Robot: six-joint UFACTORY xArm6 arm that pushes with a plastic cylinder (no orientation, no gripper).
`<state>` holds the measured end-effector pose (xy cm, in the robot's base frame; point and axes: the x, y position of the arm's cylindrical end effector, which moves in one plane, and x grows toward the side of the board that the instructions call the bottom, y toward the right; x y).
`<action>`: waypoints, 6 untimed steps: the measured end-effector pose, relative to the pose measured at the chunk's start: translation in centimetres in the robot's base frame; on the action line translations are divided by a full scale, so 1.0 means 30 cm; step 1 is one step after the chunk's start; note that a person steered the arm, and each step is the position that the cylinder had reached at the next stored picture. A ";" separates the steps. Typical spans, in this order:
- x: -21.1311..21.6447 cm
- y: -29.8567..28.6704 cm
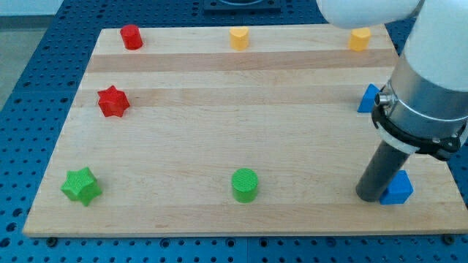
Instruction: Move your arm to the bottom center
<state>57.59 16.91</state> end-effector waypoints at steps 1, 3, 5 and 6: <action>0.003 0.001; 0.143 -0.157; 0.141 -0.474; 0.143 -0.695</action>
